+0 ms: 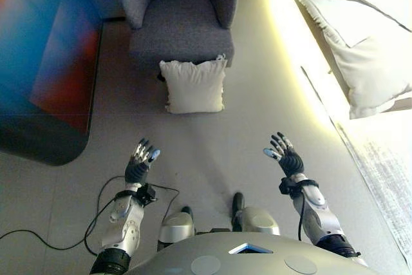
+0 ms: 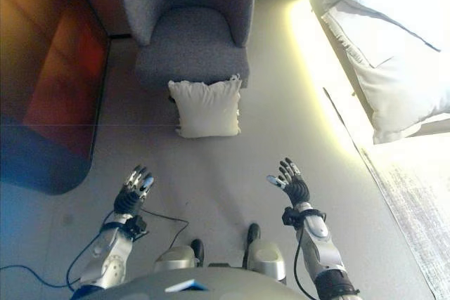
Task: Pick up the cushion and take it to the sofa
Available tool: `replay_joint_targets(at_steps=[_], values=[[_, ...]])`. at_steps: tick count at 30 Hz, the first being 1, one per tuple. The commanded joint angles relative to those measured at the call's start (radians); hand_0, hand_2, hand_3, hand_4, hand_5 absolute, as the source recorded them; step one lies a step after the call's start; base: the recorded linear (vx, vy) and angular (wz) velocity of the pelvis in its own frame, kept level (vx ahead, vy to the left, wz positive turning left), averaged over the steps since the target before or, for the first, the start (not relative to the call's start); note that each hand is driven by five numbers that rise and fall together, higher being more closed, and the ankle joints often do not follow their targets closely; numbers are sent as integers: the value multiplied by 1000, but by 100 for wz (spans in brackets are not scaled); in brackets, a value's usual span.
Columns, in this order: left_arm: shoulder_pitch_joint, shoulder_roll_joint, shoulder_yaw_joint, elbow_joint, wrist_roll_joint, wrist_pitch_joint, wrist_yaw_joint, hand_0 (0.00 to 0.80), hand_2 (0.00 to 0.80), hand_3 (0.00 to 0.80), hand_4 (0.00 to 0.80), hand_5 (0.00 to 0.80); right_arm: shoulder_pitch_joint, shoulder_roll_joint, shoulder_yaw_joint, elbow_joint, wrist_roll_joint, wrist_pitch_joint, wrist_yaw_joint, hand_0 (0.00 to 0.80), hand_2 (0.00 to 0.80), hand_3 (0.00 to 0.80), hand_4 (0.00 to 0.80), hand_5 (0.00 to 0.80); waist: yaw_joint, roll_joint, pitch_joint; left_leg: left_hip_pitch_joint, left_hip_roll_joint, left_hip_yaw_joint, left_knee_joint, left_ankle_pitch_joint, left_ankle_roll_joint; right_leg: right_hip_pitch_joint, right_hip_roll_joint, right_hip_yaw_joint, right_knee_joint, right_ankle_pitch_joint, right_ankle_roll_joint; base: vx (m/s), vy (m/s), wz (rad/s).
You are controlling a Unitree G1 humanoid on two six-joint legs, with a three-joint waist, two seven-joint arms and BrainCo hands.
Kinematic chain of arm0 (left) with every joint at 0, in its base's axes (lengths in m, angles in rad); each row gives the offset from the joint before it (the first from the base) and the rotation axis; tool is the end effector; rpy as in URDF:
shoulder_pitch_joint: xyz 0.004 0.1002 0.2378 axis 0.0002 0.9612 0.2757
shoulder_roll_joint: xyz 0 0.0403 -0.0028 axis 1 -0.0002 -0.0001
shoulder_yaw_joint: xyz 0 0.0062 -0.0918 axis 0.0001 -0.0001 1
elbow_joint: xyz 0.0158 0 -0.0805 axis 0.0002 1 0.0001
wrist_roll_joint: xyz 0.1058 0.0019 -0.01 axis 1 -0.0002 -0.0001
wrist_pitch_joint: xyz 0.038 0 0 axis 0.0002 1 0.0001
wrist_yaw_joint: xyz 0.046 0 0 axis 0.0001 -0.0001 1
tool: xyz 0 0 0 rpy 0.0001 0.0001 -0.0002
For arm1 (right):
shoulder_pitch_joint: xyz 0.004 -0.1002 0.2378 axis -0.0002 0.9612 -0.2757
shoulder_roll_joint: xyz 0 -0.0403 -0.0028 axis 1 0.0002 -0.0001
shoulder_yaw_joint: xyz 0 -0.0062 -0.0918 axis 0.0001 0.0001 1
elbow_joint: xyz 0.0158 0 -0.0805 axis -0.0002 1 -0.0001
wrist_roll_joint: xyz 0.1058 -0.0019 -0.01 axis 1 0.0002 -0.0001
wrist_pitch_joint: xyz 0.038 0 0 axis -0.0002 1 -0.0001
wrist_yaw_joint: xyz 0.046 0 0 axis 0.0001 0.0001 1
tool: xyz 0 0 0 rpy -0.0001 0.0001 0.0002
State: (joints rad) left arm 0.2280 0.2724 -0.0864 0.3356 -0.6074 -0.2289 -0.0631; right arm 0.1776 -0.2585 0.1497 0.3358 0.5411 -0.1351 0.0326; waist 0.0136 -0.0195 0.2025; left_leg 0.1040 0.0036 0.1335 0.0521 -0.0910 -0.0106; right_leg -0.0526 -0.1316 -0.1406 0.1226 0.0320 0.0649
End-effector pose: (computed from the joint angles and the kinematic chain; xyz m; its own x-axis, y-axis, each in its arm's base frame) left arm 0.1360 0.2117 -0.0286 0.9431 0.0827 -0.3220 -0.1772 0.9445 -0.2765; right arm 0.1480 -0.1929 -0.0294 0.9233 0.0036 -0.3842 0.0983 0.9645 0.2451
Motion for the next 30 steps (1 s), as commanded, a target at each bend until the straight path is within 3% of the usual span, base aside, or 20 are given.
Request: replay_joint_targets(at_steps=[1,2,4,7,11,13,15,18,22,24,26,28,30], values=[[6,78,37,-81,-31,-20,-26,0,0,0,0,0,2,32,3,-72,-9,-60,-38,0,0,0,0,0,-3,11,-1,-110,-43,-17,150,-68,118,-134,-167,130,474,167,51,35,262,4],[9,83,37,-88,-45,-11,-29,0,0,0,0,0,22,28,3,-83,-9,-59,-30,0,0,0,0,0,-13,21,8,-109,-44,-24,162,-74,118,-188,-161,157,550,192,49,49,200,3],[18,94,40,-104,-79,-4,-38,0,0,0,0,0,49,14,-6,-91,-7,-58,-1,0,0,0,0,0,-25,21,12,-103,-49,-33,170,-83,110,-225,-150,168,533,205,49,141,99,21],[35,100,22,-122,-91,-14,-20,0,0,0,0,0,70,-2,-25,-84,20,-57,21,0,0,0,0,0,-44,-10,11,-81,-75,-56,173,-111,99,-215,-120,153,349,204,65,262,-68,27],[7,102,-16,-108,-84,-31,-1,0,0,0,0,0,27,-18,-17,-49,56,-70,18,0,0,0,0,0,-70,-66,18,-55,-120,-107,199,-182,101,-234,-73,113,4,188,106,341,-155,4],[-4,98,-32,-98,-66,-32,-2,0,0,0,0,0,13,-23,-22,-39,71,-64,7,0,0,0,0,0,-81,-67,15,-18,-130,-139,184,-196,104,-237,-40,104,-91,195,111,453,-94,22],[1,95,-37,-99,-46,-27,-7,0,0,0,0,0,17,-22,-26,-41,65,-58,-5,0,0,0,0,0,-82,-71,8,16,-136,-157,178,-215,106,-245,-36,73,-116,215,111,484,-104,67],[42,81,-29,-117,-46,-16,-14,0,0,0,0,0,44,-21,-34,-54,51,-44,6,0,0,0,0,0,-75,-74,-13,80,-129,-138,175,-253,103,-242,-53,-21,-93,221,106,536,-112,43],[81,58,-17,-127,-48,-11,7,0,0,0,0,0,81,-32,-32,-71,29,-17,25,0,0,0,0,0,-90,-55,-64,131,-77,-112,217,-191,64,-223,-28,-20,-32,165,81,520,-155,9],[97,44,9,-133,-79,9,2,0,0,0,0,0,100,-46,-34,-90,27,-6,35,0,0,0,0,0,-99,-36,-92,128,-26,-102,300,-59,15,-202,-2,-9,13,110,44,469,-212,5],[97,37,14,-132,-89,-2,-5,0,0,0,0,0,114,-64,-39,-98,46,-20,64,0,0,0,0,0,-108,-35,-108,78,-8,-103,462,60,-20,-164,30,23,11,69,0,385,-223,-10],[77,35,7,-129,-99,-15,-3,0,0,0,0,0,112,-81,-46,-80,37,-48,72,0,0,0,0,0,-107,-55,-112,-42,2,-83,686,116,-25,-116,36,40,2,36,-41,332,-238,-9],[53,34,-6,-140,-102,-14,28,0,0,0,0,0,91,-93,-44,-66,38,-60,62,0,0,0,0,0,-96,-70,-102,-162,64,-36,791,116,-19,-66,36,24,9,-6,-72,243,-209,-3]])
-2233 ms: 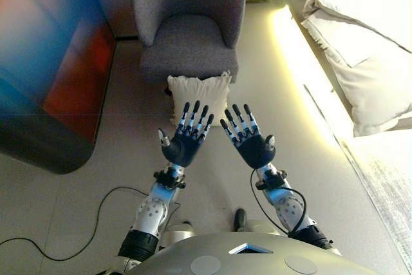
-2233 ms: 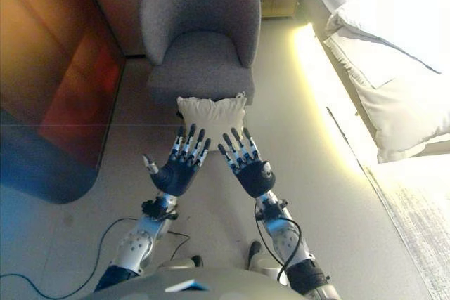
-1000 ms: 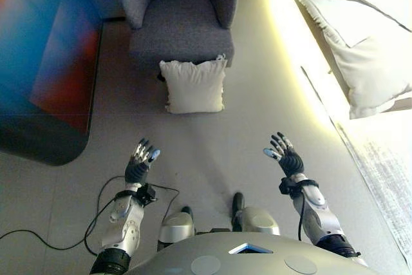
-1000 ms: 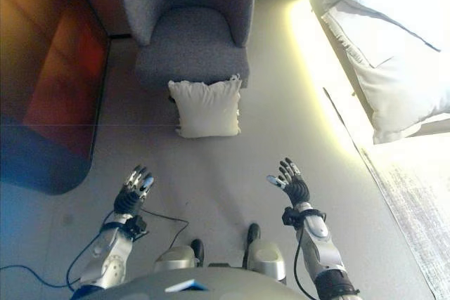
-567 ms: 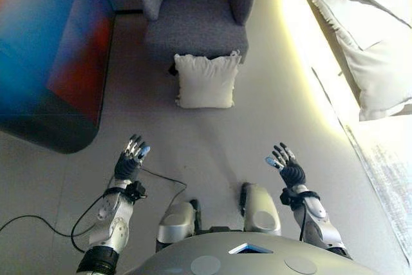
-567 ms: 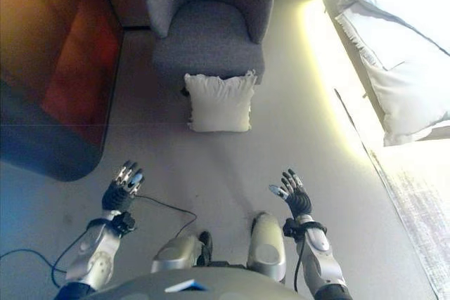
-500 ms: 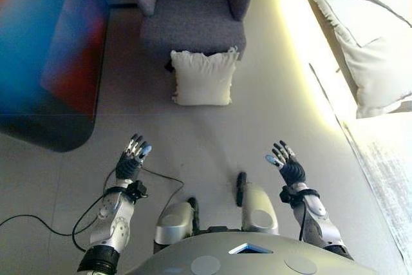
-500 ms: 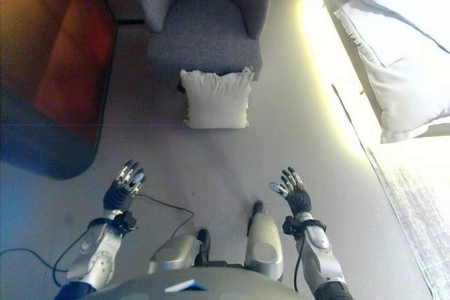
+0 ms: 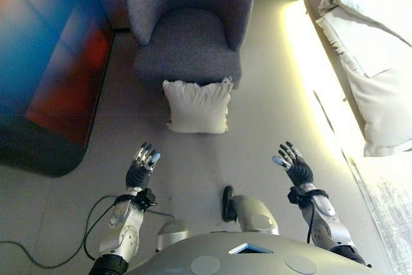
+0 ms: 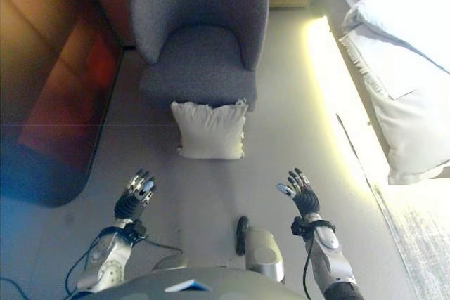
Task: Pick up the cushion and take it to the sofa
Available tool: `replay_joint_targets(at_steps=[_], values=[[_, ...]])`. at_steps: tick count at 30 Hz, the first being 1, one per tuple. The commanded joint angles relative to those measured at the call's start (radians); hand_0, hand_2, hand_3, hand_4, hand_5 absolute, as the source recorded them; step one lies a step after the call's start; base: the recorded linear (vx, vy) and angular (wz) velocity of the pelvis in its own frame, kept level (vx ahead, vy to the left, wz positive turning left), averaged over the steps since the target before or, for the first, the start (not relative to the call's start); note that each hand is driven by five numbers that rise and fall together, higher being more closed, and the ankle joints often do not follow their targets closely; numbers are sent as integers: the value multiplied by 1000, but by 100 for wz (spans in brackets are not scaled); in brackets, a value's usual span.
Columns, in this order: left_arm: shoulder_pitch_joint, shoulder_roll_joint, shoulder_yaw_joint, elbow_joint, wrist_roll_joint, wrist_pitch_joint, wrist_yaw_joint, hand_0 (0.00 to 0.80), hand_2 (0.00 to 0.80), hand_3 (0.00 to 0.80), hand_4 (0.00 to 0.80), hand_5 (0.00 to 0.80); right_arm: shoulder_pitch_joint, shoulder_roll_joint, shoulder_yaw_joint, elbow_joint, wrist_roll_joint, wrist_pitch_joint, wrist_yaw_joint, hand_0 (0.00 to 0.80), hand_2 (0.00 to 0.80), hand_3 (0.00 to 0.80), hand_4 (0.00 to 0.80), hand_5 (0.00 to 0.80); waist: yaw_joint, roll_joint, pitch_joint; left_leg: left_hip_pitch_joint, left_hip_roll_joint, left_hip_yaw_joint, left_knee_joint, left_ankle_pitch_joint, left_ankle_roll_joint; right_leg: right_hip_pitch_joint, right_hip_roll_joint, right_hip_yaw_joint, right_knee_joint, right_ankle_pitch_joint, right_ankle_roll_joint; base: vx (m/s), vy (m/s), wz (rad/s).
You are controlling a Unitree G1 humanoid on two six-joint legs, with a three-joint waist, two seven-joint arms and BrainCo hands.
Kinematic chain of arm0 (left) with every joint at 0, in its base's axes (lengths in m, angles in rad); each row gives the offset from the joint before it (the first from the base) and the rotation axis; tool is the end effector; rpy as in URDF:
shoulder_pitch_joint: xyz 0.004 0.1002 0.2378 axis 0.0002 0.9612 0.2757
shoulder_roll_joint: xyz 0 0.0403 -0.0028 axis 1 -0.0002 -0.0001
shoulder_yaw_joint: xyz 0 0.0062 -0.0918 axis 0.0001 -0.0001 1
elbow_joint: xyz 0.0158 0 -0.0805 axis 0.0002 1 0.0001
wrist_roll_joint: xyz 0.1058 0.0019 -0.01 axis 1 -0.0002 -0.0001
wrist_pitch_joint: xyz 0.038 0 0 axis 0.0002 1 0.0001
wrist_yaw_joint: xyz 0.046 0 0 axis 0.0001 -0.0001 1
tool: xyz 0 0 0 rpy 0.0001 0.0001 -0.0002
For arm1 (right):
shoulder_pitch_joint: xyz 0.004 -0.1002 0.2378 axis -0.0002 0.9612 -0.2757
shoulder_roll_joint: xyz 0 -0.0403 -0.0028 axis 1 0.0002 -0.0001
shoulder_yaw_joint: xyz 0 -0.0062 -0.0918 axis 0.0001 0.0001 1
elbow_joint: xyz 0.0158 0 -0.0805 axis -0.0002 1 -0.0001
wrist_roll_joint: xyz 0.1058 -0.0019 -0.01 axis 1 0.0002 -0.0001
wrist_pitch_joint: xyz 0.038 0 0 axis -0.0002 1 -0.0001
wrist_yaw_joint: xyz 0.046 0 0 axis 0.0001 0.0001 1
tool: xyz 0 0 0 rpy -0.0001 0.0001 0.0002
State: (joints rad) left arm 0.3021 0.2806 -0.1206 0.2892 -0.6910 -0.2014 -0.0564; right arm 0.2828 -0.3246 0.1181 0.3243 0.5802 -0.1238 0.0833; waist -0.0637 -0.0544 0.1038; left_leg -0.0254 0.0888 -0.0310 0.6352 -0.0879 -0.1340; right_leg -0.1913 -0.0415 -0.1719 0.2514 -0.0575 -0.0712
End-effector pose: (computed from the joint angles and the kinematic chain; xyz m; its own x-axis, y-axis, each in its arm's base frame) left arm 0.1184 0.2076 -0.0330 0.9207 0.0724 -0.3835 -0.2135 0.9161 -0.3395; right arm 0.1190 -0.2174 -0.0361 0.8886 -0.0167 -0.4584 0.1324 0.9662 0.2214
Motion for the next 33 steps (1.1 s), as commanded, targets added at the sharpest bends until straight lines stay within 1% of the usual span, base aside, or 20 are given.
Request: replay_joint_targets(at_steps=[1,2,4,5,6,8,9,10,13,14,18,20,21,22,24,25,27,31,32,33], values=[[-33,26,20,-97,-26,-41,30,0,0,0,0,0,-26,-32,-10,-50,2,-81,9,0,0,0,0,0,-7,-34,9,-80,-4,134,209,94,114,97,-48,51,-114,64,58,210,-154,-10],[-42,28,13,-101,-35,-44,32,0,0,0,0,0,-36,-36,-7,-48,11,-90,13,0,0,0,0,0,3,-41,20,-126,-6,136,189,83,125,115,-49,55,-113,53,57,197,-88,-3],[-47,32,11,-98,-30,-56,36,0,0,0,0,0,-50,-38,-1,-50,23,-91,15,0,0,0,0,0,18,-41,33,-147,2,157,83,89,127,139,-44,57,-109,35,62,216,-22,-10],[-45,34,16,-97,-28,-64,37,0,0,0,0,0,-64,-34,4,-62,23,-72,-1,0,0,0,0,0,35,-28,46,-143,16,183,-69,118,117,162,-36,52,-94,6,70,260,52,-29],[-42,32,20,-99,-33,-64,32,0,0,0,0,0,-65,-33,6,-72,20,-64,-7,0,0,0,0,0,42,-16,52,-139,25,185,-167,146,105,171,-28,60,-87,-6,75,300,99,-30],[-37,32,30,-103,-34,-62,24,0,0,0,0,0,-51,-32,5,-82,21,-63,-9,0,0,0,0,0,55,3,61,-138,25,160,-335,185,86,193,-13,88,-88,-23,86,270,120,-27],[-38,31,33,-100,-39,-63,20,0,0,0,0,0,-36,-27,8,-80,18,-73,-9,0,0,0,0,0,65,17,63,-148,20,125,-456,209,72,212,2,114,-100,-29,95,313,121,-34],[-37,27,36,-100,-47,-64,16,0,0,0,0,0,-27,-25,8,-78,15,-77,-7,0,0,0,0,0,73,23,65,-157,19,99,-521,233,64,228,10,137,-110,-32,98,367,120,-35],[-15,8,57,-101,-71,-69,0,0,0,0,0,0,-8,-24,2,-52,8,-84,9,0,0,0,0,0,106,30,73,-196,20,16,-644,269,56,298,14,204,-140,-58,107,349,84,-29],[-8,7,65,-104,-80,-67,-4,0,0,0,0,0,-7,-25,-2,-54,4,-76,10,0,0,0,0,0,113,32,74,-202,25,11,-664,267,54,313,8,209,-143,-67,111,298,78,-55],[3,13,86,-106,-101,-60,-41,0,0,0,0,0,25,-26,-18,-69,2,-83,36,0,0,0,0,0,113,42,70,-221,64,94,-705,275,39,364,-8,178,-140,-118,115,315,109,-48],[1,15,84,-106,-106,-54,-43,0,0,0,0,0,29,-25,-19,-79,10,-79,22,0,0,0,0,0,114,39,70,-231,62,94,-656,262,45,378,-22,174,-129,-134,122,338,122,-3],[-2,18,82,-111,-109,-48,-38,0,0,0,0,0,27,-25,-12,-90,19,-75,4,0,0,0,0,0,117,34,63,-236,50,89,-625,234,57,381,-40,169,-116,-137,132,325,145,-10],[-5,22,76,-115,-111,-45,-27,0,0,0,0,0,29,-19,-8,-93,18,-77,-4,0,0,0,0,0,121,34,63,-248,43,75,-605,238,54,382,-48,161,-101,-143,135,434,205,-12],[-24,37,68,-102,-132,-39,-13,0,0,0,0,0,25,-14,-6,-86,33,-76,-3,0,0,0,0,0,123,31,58,-259,20,70,-545,215,69,385,-71,155,-70,-149,149,385,178,-1],[-42,46,71,-97,-139,-31,-20,0,0,0,0,0,22,-4,-7,-93,52,-68,3,0,0,0,0,0,130,18,48,-268,-4,62,-515,197,86,394,-100,144,-48,-116,172,348,151,9],[-46,57,75,-114,-123,-24,-35,0,0,0,0,0,19,10,2,-107,45,-75,-2,0,0,0,0,0,140,1,37,-259,-36,75,-484,152,123,363,-165,118,45,-24,203,330,162,-1],[-35,60,74,-137,-79,-2,-58,0,0,0,0,0,11,40,0,-102,41,-96,-39,0,0,0,0,0,164,2,15,-231,-95,82,-441,84,186,321,-273,95,245,128,198,348,220,-4],[-34,58,73,-143,-71,8,-55,0,0,0,0,0,16,46,2,-109,30,-95,-50,0,0,0,0,0,163,6,10,-215,-109,85,-438,69,204,283,-295,103,322,171,198,250,201,-13],[-34,60,72,-145,-72,9,-52,0,0,0,0,0,18,46,4,-112,28,-95,-52,0,0,0,0,0,163,10,9,-208,-112,87,-437,63,210,265,-302,105,363,180,196,219,207,-17]])
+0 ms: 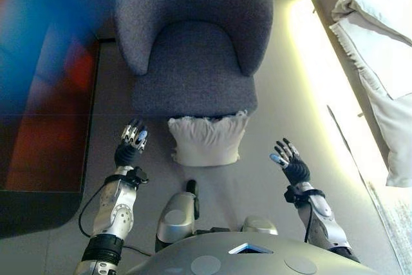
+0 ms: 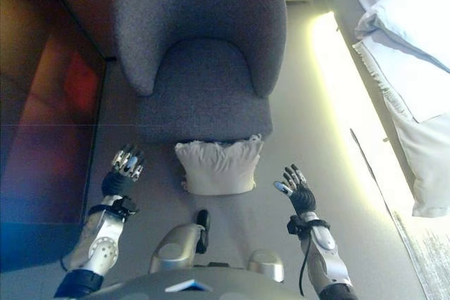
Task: Pick up the cushion and take it to the sofa
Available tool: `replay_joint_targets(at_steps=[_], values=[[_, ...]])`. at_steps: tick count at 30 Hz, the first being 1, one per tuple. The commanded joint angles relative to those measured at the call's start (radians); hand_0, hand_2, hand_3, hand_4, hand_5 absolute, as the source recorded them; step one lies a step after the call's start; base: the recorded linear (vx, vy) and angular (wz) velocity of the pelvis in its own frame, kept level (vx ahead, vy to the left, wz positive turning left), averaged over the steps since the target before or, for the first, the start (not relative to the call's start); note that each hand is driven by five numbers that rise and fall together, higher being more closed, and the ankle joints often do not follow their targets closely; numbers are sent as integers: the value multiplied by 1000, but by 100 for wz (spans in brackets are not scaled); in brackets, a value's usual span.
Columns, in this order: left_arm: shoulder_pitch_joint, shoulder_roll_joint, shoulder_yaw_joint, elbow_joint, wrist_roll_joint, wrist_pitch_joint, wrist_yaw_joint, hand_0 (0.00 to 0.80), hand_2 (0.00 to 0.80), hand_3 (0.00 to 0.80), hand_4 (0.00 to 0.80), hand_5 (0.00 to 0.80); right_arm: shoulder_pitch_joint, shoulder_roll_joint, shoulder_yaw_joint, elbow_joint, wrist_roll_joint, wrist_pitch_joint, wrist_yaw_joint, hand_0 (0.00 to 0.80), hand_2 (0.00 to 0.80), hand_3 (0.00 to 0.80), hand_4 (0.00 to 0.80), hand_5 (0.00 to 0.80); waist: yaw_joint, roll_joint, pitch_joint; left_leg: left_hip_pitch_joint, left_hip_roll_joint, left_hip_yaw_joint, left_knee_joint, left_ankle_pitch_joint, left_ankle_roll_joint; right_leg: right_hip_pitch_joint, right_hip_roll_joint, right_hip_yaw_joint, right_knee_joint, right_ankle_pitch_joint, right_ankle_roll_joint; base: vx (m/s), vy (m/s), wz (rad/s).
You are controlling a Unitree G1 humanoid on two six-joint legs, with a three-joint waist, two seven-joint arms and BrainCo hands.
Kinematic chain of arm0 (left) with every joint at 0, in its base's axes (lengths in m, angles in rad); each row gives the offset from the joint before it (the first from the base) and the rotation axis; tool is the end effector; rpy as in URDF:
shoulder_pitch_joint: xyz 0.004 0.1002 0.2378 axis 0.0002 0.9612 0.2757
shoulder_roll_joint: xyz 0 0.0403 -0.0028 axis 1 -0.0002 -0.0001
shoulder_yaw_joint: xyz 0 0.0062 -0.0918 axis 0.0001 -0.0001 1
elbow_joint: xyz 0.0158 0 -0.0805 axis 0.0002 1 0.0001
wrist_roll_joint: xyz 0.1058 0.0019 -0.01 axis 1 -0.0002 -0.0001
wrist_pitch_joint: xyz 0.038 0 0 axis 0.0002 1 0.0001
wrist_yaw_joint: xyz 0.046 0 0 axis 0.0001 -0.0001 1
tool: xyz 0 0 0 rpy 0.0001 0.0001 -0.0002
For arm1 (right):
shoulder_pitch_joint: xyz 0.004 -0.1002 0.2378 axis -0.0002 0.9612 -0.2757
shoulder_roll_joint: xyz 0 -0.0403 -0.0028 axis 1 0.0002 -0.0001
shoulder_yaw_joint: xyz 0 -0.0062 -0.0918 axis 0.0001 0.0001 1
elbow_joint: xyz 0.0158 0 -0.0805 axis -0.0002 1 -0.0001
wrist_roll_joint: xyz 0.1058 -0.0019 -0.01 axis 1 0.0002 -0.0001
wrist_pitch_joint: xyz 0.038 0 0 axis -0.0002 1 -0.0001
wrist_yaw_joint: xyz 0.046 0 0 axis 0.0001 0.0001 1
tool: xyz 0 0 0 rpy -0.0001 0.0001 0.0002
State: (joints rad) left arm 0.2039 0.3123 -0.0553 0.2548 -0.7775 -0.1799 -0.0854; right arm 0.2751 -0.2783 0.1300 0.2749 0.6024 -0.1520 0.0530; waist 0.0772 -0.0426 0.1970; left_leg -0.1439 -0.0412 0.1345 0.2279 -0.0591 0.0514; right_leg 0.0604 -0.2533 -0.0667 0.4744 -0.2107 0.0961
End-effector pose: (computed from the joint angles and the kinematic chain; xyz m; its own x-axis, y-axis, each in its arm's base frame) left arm 0.1496 0.2218 -0.0110 0.9637 0.0842 -0.2532 -0.1852 0.8942 -0.4076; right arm 0.1269 -0.2023 -0.0301 0.9195 -0.0218 -0.3925 0.1437 0.9480 0.2838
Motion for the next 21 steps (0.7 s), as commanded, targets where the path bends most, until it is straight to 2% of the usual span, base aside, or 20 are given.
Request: replay_joint_targets(at_steps=[1,2,3,5,6,8,12,14,18,21], values=[[65,32,5,-114,15,-8,-21,0,0,0,0,0,33,2,-2,-70,-3,-67,-33,0,0,0,0,0,19,2,-83,-74,5,-74,-24,17,38,-32,-106,10,220,343,27,222,218,-15],[65,35,7,-116,15,-4,-19,0,0,0,0,0,44,4,4,-76,-18,-70,-42,0,0,0,0,0,13,13,-79,-48,-7,-70,-21,1,51,-90,-113,14,300,352,19,308,215,-10],[67,38,9,-119,17,0,-16,0,0,0,0,0,52,6,8,-77,-28,-72,-46,0,0,0,0,0,7,8,-71,-24,-24,-68,-14,-24,50,-117,-124,18,326,340,27,294,152,-11],[67,46,12,-126,6,5,-4,0,0,0,0,0,66,3,11,-80,-29,-73,-48,0,0,0,0,0,-4,15,-57,14,-25,-55,-18,-34,46,-176,-110,-7,276,319,17,220,16,-17],[64,50,13,-126,1,4,0,0,0,0,0,0,67,1,10,-77,-26,-75,-47,0,0,0,0,0,-9,24,-53,17,-13,-45,-24,-19,45,-202,-91,-37,200,328,-2,160,-83,-19],[56,55,8,-120,-2,-6,16,0,0,0,0,0,66,2,8,-62,-16,-79,-41,0,0,0,0,0,-30,15,-33,45,-9,-37,-21,-36,31,-244,-61,-65,21,321,2,205,-153,-24],[63,57,-18,-129,-7,-40,45,0,0,0,0,0,59,-2,8,-33,3,-87,-24,0,0,0,0,0,-72,-29,-9,107,-32,-44,-13,-112,12,-290,-29,-79,-298,397,61,302,-158,-7],[72,58,-24,-134,-5,-46,46,0,0,0,0,0,55,-8,7,-25,9,-81,-13,0,0,0,0,0,-83,-41,-8,146,-38,-62,-23,-137,7,-291,-13,-79,-398,419,78,406,-131,7],[81,60,-26,-135,12,-41,44,0,0,0,0,0,47,-13,5,-11,12,-66,10,0,0,0,0,0,-92,-56,-22,210,-36,-85,-26,-183,5,-292,-2,-91,-438,444,88,413,-132,34],[96,53,-18,-142,30,-36,41,0,0,0,0,0,50,-20,1,-8,9,-54,24,0,0,0,0,0,-94,-59,-54,246,-14,-89,-7,-209,-7,-266,6,-84,-413,415,81,431,-178,38]])
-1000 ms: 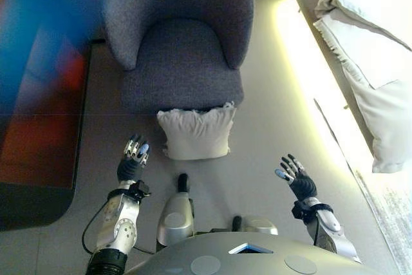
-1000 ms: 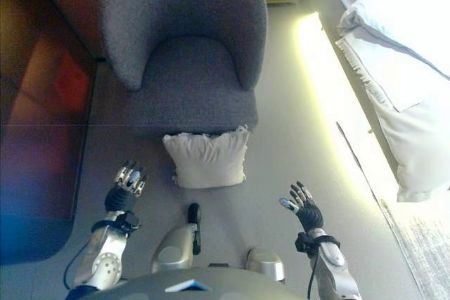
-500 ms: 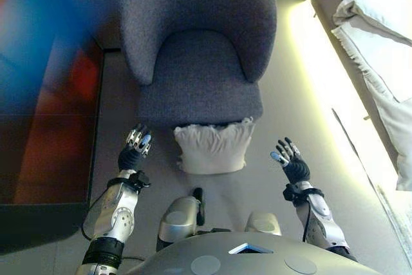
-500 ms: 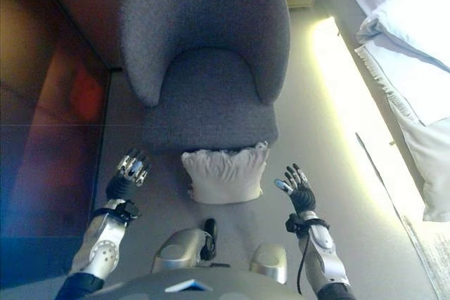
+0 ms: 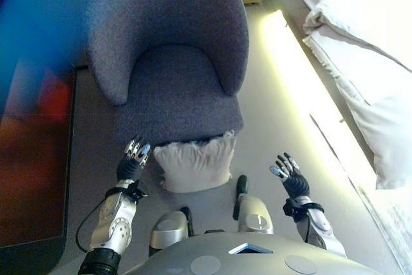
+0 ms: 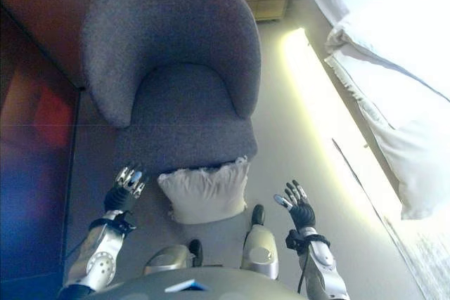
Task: Pick up the cushion and take it to the sofa
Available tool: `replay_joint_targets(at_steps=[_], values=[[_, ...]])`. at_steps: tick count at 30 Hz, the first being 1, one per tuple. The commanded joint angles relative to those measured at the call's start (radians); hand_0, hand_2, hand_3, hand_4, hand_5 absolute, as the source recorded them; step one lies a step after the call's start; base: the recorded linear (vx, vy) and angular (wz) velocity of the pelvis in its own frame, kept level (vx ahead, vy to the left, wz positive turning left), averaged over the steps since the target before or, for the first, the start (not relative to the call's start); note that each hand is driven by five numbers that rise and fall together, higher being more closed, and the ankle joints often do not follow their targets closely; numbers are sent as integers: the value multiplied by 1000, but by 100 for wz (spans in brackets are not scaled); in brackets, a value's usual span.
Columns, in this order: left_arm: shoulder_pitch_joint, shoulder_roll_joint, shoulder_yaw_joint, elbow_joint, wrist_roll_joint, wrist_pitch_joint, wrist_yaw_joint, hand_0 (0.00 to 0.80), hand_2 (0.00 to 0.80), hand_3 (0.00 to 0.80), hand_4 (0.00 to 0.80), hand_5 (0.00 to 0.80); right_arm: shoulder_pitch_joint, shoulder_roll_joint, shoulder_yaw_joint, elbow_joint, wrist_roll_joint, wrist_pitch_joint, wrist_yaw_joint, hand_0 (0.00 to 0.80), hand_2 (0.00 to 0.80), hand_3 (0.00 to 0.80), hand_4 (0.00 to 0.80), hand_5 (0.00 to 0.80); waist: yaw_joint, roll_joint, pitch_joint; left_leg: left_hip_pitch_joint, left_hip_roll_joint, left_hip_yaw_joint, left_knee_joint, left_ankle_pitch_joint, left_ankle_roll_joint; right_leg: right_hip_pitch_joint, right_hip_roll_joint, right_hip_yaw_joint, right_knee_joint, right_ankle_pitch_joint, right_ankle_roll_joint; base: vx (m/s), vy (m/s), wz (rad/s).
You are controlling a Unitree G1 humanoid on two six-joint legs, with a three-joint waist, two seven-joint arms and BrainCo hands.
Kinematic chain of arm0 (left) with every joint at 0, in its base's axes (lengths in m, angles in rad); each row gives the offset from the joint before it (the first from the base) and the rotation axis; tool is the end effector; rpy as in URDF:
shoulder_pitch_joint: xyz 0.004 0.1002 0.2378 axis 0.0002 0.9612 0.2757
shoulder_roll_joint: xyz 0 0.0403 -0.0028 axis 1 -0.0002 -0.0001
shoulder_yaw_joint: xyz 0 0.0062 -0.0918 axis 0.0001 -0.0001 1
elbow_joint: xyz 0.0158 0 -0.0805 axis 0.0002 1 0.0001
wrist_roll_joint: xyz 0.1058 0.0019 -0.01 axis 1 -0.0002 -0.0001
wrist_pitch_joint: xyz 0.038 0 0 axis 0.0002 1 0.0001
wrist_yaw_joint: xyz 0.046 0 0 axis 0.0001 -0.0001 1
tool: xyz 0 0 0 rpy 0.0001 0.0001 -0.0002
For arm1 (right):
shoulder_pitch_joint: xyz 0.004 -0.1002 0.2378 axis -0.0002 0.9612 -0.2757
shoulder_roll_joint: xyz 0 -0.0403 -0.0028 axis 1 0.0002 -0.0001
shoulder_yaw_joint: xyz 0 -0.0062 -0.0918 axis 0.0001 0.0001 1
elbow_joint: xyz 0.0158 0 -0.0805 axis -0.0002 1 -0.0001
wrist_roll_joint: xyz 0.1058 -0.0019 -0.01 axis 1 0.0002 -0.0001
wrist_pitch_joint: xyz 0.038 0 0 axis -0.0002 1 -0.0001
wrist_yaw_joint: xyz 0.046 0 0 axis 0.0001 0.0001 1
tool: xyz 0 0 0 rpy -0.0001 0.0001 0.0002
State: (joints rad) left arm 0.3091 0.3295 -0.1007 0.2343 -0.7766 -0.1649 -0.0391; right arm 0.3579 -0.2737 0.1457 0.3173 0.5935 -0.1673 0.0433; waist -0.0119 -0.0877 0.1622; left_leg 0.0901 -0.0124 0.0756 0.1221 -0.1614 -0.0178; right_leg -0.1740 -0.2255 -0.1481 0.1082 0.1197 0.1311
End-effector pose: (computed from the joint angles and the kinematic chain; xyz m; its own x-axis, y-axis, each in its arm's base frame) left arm 0.1217 0.2192 -0.0233 0.9217 0.0984 -0.3752 -0.2459 0.8962 -0.3692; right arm 0.0979 -0.2030 -0.0453 0.8684 -0.0502 -0.4933 0.1992 0.9464 0.2542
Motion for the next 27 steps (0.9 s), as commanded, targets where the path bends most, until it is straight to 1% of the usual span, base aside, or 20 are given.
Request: replay_joint_targets(at_steps=[1,2,3,4,5,7,8,10,11,13,14,15,17,18,20,21,22,23,25,27], values=[[-1,33,33,-127,28,-45,6,0,0,0,0,0,-31,-28,-17,-54,7,-28,31,0,0,0,0,0,-5,-8,-29,22,-26,-27,108,-98,53,-30,-17,-2,-20,70,40,373,-169,19],[1,31,36,-127,22,-40,11,0,0,0,0,0,-32,-30,-15,-59,-2,-25,24,0,0,0,0,0,-7,-5,-34,25,-10,-27,117,-83,45,-30,-12,1,-5,56,34,377,-203,12],[3,31,40,-129,9,-30,17,0,0,0,0,0,-35,-41,-9,-68,-5,-26,22,0,0,0,0,0,-10,0,-39,25,17,-24,139,-52,32,-26,-2,4,11,30,23,280,-174,15],[5,31,42,-129,11,-28,23,0,0,0,0,0,-36,-47,-7,-72,-3,-26,22,0,0,0,0,0,-11,2,-41,24,29,-24,149,-38,26,-23,5,3,17,17,17,295,-204,19],[7,30,44,-124,21,-31,35,0,0,0,0,0,-40,-54,-5,-74,-2,-26,22,0,0,0,0,0,-12,6,-44,18,50,-24,177,-1,13,-16,18,1,28,-7,5,235,-181,19],[9,24,52,-115,29,-34,44,0,0,0,0,0,-48,-70,-9,-73,-4,-30,34,0,0,0,0,0,-13,8,-46,-7,79,-18,259,63,-11,5,35,-6,32,-36,-23,240,-196,19],[9,21,55,-114,25,-37,42,0,0,0,0,0,-49,-76,-13,-76,-7,-32,39,0,0,0,0,0,-14,8,-47,-21,85,-13,296,78,-17,13,38,-12,35,-46,-34,218,-177,15],[16,7,62,-108,21,-44,26,0,0,0,0,0,-43,-92,-24,-77,-10,-47,50,0,0,0,0,0,-18,12,-43,-74,101,22,418,116,-33,33,43,-30,46,-81,-69,154,-114,9],[16,1,61,-104,11,-45,21,0,0,0,0,0,-42,-98,-30,-76,-19,-54,46,0,0,0,0,0,-22,17,-37,-104,126,47,452,141,-43,43,45,-37,54,-95,-85,92,-30,9],[10,-6,54,-98,-3,-44,14,0,0,0,0,0,-45,-104,-38,-71,-20,-59,44,0,0,0,0,0,-26,22,-28,-131,161,69,450,154,-50,55,40,-46,69,-113,-93,82,46,16],[10,-14,52,-90,-8,-49,7,0,0,0,0,0,-47,-107,-45,-67,-20,-61,54,0,0,0,0,0,-27,26,-21,-130,184,77,407,171,-58,70,36,-49,75,-123,-92,86,99,24],[12,-16,51,-87,-10,-51,3,0,0,0,0,0,-47,-107,-48,-67,-21,-60,56,0,0,0,0,0,-26,28,-18,-123,191,78,384,179,-60,76,35,-48,76,-126,-90,124,165,20],[19,-23,46,-89,-9,-49,-4,0,0,0,0,0,-50,-110,-54,-71,-18,-50,52,0,0,0,0,0,-19,38,-14,-100,218,55,260,223,-74,94,34,-37,75,-135,-77,120,189,15],[23,-23,41,-93,-2,-46,-4,0,0,0,0,0,-54,-112,-54,-76,-12,-45,43,0,0,0,0,0,-12,43,-13,-93,221,34,196,230,-79,100,34,-29,72,-136,-68,121,202,18],[22,-21,35,-99,3,-37,-1,0,0,0,0,0,-64,-112,-46,-76,-5,-49,22,0,0,0,0,0,5,53,-8,-94,208,-5,69,224,-83,109,27,-9,65,-135,-42,117,199,17],[12,-17,32,-100,6,-33,-3,0,0,0,0,0,-71,-109,-40,-80,-1,-59,10,0,0,0,0,0,14,56,1,-108,199,-13,18,211,-85,111,15,-2,64,-137,-25,87,194,16],[0,-10,29,-98,8,-29,-7,0,0,0,0,0,-74,-105,-36,-85,-1,-71,-4,0,0,0,0,0,18,58,10,-121,193,-2,-14,199,-85,108,1,-3,73,-142,-12,43,229,12],[-15,-3,26,-89,12,-23,-16,0,0,0,0,0,-80,-101,-31,-87,-2,-80,-20,0,0,0,0,0,18,57,16,-130,183,10,-13,183,-79,104,-19,-4,77,-139,-1,23,244,-2],[-38,5,21,-70,16,-29,-22,0,0,0,0,0,-91,-87,-21,-89,-6,-78,-36,0,0,0,0,0,19,58,24,-146,144,-12,2,152,-61,82,-53,-4,101,-133,12,34,254,-35],[-41,13,18,-60,22,-44,-23,0,0,0,0,0,-81,-80,-26,-96,-13,-72,-25,0,0,0,0,0,17,55,29,-157,125,1,31,128,-47,77,-74,2,102,-120,20,80,175,-45]])
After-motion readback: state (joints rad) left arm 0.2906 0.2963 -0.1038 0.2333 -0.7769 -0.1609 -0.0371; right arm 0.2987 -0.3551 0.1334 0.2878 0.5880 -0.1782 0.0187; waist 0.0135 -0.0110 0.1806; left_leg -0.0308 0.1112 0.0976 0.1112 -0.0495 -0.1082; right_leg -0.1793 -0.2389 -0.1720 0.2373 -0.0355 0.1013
